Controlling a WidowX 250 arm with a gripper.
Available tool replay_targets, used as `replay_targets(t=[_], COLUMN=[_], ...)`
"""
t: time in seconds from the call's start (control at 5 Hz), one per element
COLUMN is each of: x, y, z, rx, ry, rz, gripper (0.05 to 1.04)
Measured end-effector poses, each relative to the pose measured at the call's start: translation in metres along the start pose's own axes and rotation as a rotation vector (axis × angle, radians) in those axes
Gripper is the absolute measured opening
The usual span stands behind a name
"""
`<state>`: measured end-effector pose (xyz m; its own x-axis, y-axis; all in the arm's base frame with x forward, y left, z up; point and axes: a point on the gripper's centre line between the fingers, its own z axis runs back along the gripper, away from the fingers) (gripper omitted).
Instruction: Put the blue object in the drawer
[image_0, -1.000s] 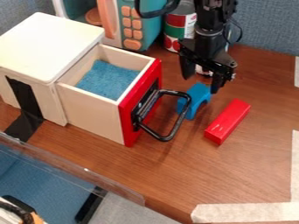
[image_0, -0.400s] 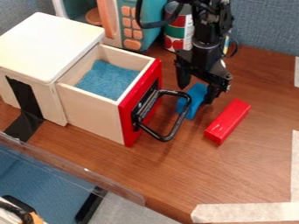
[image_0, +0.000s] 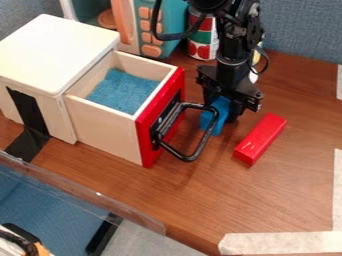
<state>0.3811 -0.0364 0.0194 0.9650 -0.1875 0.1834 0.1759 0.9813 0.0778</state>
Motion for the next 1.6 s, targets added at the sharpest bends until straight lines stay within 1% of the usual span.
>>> replay_targets(t=[0.2,0.4,0.6,0.8,1.0,1.2,1.4,1.6], x=[0.004,0.016,0.027,0.031,0.021,0.005,-0.013,-0.036], y=[-0.004,-0.008,-0.011,-0.014,0.007,0.027,0.048,0.07], z=[0.012,0.036,0.065,0.087,0.11,0.135,0.163,0.182], rx=[-0.028,-0.068,-0.092,-0.119,-0.126,-0.129,-0.109,-0.092], ry=[-0.025,-0.089,-0.166,-0.217,-0.244,-0.266,-0.257,-0.206], rz=[0.0,-0.008,-0.006,0.006,0.099,0.203,0.317,0.43], gripper=[0.592,0.592,0.592,0.592,0.592,0.592,0.592,0.592])
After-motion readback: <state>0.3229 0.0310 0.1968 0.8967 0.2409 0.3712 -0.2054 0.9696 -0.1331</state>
